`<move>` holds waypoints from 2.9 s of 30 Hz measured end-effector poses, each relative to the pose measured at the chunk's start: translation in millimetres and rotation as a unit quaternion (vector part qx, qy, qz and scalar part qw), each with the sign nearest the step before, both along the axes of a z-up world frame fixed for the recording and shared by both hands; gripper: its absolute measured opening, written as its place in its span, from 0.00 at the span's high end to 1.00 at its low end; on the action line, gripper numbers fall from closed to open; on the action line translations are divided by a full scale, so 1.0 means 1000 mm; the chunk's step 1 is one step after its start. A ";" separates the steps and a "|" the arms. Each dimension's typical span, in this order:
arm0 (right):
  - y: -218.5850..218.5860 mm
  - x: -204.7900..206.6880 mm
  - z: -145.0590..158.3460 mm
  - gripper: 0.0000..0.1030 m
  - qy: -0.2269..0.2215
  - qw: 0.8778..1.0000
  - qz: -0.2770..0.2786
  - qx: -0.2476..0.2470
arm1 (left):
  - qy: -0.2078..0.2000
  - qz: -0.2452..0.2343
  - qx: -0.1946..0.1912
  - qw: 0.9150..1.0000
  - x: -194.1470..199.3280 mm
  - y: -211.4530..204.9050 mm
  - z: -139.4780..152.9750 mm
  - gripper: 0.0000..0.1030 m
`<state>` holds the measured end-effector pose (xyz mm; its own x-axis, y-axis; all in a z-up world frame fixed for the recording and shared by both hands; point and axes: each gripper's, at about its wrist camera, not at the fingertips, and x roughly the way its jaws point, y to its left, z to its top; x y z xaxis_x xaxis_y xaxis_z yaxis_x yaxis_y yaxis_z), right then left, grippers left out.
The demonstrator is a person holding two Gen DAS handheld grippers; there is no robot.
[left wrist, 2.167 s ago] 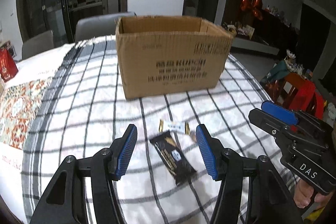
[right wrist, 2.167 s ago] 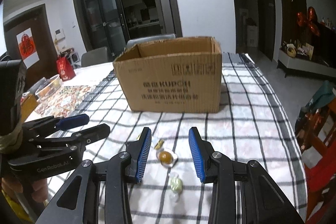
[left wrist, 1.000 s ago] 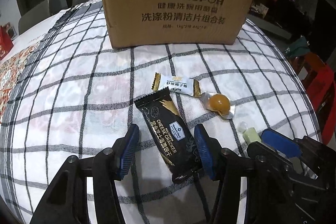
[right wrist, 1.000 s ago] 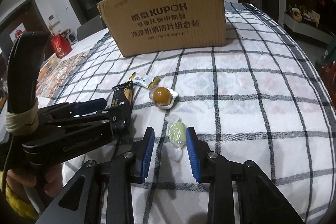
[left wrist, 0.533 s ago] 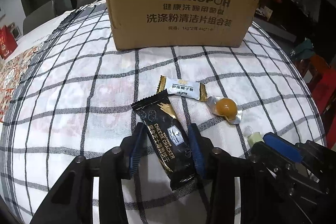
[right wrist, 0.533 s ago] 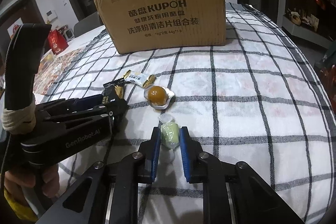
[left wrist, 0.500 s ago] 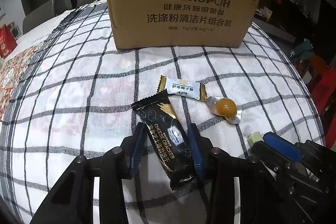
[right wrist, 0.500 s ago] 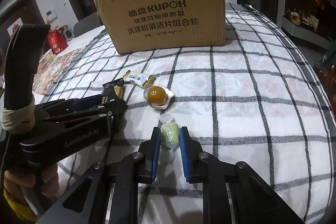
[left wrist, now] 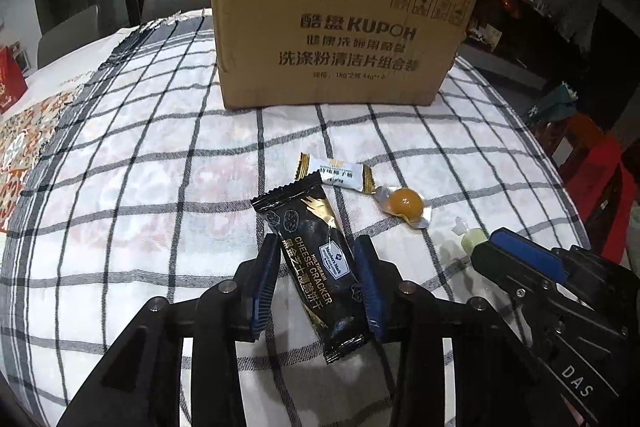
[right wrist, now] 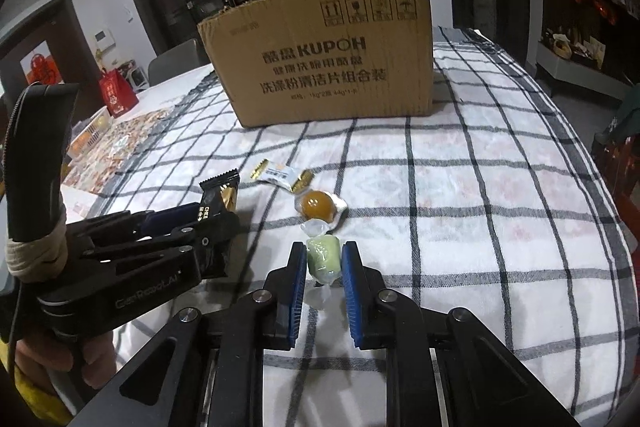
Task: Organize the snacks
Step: 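Grasp the black cheese cracker bar with left tool while right tool grasps a pale green candy, then carry both snacks over the box and open both tools to drop them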
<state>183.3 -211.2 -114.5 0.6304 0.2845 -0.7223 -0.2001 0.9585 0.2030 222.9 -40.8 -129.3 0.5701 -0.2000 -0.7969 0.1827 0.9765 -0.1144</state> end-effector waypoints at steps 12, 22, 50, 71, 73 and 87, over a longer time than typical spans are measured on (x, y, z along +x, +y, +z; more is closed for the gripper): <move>0.004 -0.002 0.028 0.81 -0.027 1.000 0.003 0.004 | -0.034 -0.007 -0.015 0.999 -0.009 0.008 0.033 0.64; 0.006 0.009 0.057 0.81 -0.060 0.998 0.000 0.017 | -0.081 -0.010 -0.013 0.997 -0.006 0.017 0.067 0.64; 0.005 0.089 0.138 0.89 -0.157 0.987 -0.005 0.021 | -0.170 -0.021 -0.014 0.985 0.077 0.020 0.156 0.64; -0.010 0.143 0.143 0.89 -0.136 0.990 -0.022 0.003 | -0.165 -0.054 0.041 0.984 0.170 -0.019 0.160 0.54; -0.011 0.143 0.142 0.89 -0.133 0.991 -0.025 0.002 | -0.166 -0.047 0.055 0.983 0.171 -0.022 0.159 0.40; -0.024 0.114 0.137 0.74 -0.120 0.992 -0.026 0.004 | -0.179 -0.047 0.039 0.982 0.109 -0.012 0.162 0.38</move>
<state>297.1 -235.5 22.0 0.7983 0.2524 -0.5468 -0.1936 0.9673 0.1639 331.8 -53.0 32.4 0.7981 -0.2114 -0.5643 0.2875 0.9566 0.0483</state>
